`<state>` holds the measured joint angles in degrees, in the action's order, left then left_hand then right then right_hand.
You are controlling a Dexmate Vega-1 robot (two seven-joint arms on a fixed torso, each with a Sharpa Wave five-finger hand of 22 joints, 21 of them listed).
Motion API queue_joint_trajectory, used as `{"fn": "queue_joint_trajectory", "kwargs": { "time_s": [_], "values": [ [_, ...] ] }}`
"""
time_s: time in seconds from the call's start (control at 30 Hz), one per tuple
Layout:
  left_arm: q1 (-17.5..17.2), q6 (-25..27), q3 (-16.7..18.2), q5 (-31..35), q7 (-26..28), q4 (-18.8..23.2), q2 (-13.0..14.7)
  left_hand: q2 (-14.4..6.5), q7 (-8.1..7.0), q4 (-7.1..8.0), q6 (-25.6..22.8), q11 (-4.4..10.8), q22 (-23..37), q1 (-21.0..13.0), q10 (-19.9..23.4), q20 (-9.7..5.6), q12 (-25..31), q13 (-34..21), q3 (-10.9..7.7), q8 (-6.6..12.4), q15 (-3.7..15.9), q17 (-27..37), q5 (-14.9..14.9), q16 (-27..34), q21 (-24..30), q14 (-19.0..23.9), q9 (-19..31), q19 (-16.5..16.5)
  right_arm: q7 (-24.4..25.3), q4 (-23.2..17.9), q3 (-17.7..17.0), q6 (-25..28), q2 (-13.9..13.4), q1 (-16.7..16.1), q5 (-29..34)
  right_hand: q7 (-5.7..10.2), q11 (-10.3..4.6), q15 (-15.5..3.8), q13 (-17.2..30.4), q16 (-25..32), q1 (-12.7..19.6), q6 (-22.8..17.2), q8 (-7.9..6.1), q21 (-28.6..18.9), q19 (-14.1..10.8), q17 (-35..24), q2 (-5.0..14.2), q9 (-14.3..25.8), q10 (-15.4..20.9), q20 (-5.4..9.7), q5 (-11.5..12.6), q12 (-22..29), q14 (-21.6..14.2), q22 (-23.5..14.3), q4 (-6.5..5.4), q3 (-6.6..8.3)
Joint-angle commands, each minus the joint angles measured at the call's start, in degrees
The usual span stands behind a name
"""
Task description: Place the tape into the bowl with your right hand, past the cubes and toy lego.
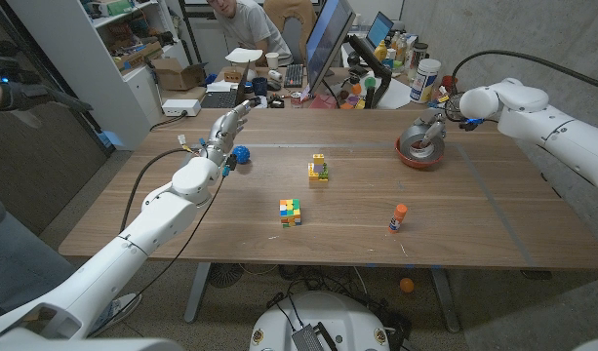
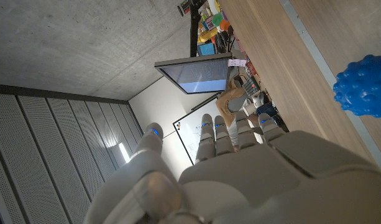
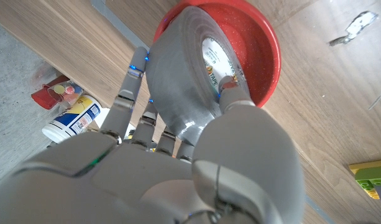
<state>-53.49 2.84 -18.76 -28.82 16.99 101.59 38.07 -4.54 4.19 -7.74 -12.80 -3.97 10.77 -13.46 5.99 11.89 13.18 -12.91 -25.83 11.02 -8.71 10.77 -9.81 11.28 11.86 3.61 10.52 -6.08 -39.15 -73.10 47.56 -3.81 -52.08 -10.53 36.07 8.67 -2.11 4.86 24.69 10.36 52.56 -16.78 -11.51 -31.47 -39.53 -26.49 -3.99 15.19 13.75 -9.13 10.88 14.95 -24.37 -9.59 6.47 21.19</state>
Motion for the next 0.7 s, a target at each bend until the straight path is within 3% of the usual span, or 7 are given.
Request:
{"fn": "queue_joint_trajectory", "kwargs": {
  "time_s": [0.03, 0.37, 0.7],
  "values": [
    [0.3, -0.5, -0.2, -0.1, -0.6, -0.6, -0.2, 0.3, 0.05, 0.05, -0.3, 0.15, 0.2, -0.4, 0.0, 0.29, 0.3, -0.1, -0.43, 0.26, 0.13, 0.3, -0.2, 0.1, 0.1, -0.3, 0.3, -0.4, -2.7, -2.1, -0.8, 0.8, -0.7, 0.0, -0.3, -1.03, 2.21, 0.46, -0.3, 0.2, -1.8, 2.0, 0.42, 1.0, 0.7, 0.6, -0.94, -0.1, -1.2, -0.93, 0.6, -0.9, 1.4, -0.1, -0.25, -0.83],
    [0.0, -0.5, 0.0, -0.2, -0.7, -0.4, 0.1, 0.3, 0.09, 0.06, -0.3, 0.33, 0.2, -0.4, -0.1, 0.28, 0.3, -0.1, -0.44, 0.24, 0.04, 0.3, -0.2, 0.1, 0.1, -0.3, 0.3, -0.4, -2.4, -3.1, -1.6, 1.6, -0.9, -0.7, -0.6, -3.02, 3.36, 1.79, -1.2, 0.1, -6.1, 7.5, 1.14, 3.4, 1.8, 2.2, -3.23, -0.6, -4.6, -2.62, 1.7, -2.9, 4.6, -0.1, -1.14, -2.78],
    [-0.1, -0.7, 0.1, -0.4, -1.1, -0.4, 0.4, 0.3, 0.02, 0.06, -0.3, 0.13, 0.2, -0.4, 0.0, 0.28, 0.3, -0.1, -0.45, 0.23, 0.04, 0.3, -0.2, 0.1, 0.1, -0.3, 0.3, -0.5, -1.2, -6.2, -3.3, 2.9, -2.1, -1.9, -1.2, -3.34, 4.13, 3.81, -2.3, -0.2, -8.4, 10.3, 0.95, 6.4, 4.3, 3.7, -3.94, -1.1, -7.5, -3.29, 3.2, -4.0, 8.8, -0.1, -1.49, -3.86]
  ]
}}
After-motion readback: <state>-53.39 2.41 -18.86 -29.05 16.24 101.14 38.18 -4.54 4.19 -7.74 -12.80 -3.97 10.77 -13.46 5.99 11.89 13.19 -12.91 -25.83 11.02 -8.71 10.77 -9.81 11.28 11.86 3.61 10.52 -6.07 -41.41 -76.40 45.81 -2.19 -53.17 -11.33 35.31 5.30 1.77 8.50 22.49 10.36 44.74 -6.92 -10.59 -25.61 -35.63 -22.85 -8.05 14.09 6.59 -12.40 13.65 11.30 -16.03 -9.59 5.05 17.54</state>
